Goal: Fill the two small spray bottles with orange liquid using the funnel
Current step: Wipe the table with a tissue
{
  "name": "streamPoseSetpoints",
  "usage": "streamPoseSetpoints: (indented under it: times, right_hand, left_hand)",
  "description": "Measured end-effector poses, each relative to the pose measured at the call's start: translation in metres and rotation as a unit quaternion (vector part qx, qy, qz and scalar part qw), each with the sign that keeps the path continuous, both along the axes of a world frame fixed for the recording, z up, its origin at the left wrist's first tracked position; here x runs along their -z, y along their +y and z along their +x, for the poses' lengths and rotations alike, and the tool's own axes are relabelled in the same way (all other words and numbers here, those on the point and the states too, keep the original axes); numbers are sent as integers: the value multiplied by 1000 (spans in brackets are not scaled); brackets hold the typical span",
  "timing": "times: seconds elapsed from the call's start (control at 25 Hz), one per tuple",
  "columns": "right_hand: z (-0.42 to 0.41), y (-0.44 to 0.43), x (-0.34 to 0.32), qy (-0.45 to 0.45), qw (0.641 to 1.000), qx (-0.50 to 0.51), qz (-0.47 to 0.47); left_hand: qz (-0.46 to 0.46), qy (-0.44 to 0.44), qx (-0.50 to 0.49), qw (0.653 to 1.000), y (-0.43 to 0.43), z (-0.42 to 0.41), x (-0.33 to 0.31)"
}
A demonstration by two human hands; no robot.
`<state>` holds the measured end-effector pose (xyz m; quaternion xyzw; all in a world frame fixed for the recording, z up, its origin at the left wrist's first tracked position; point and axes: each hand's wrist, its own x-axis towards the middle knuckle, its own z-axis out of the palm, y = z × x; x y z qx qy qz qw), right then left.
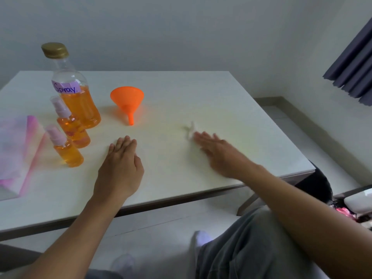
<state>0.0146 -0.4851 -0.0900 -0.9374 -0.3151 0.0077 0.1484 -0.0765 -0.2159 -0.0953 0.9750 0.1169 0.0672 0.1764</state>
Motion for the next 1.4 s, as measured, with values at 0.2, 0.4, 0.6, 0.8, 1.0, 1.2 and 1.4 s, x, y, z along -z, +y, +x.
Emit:
streamPoseSetpoints:
  times: [0.2, 0.4, 0.6, 0.8, 1.0, 1.2, 1.4]
  right_hand:
    - [57, -43, -11, 43, 951, 307, 12]
    - [60, 75, -6, 39, 937, 320, 132]
    - [-48, 117, -8, 12, 993, 90, 78]
    - [-24, 21, 3, 42, 995, 92, 18]
    - [-12, -28, -12, 71, 970, 217, 79]
    - [-19, -95, -27, -28, 901, 325, 287]
    - [-2, -213, -14, -25, 760, 545, 353]
  left_hand:
    - [4, 1, -9, 1000, -3, -1, -2]
    - [0, 0, -18, 1000, -2, 1, -1]
    - [-2, -2, -20, 1000, 0, 2, -1]
    - [-8, 8, -13, 1000, -5, -2, -3]
    - [-54, -25, 45, 997, -32, -6, -6]
    - [-67, -50, 105, 991, -67, 0, -2]
    - [-44, -33, 99, 994, -69, 2, 3]
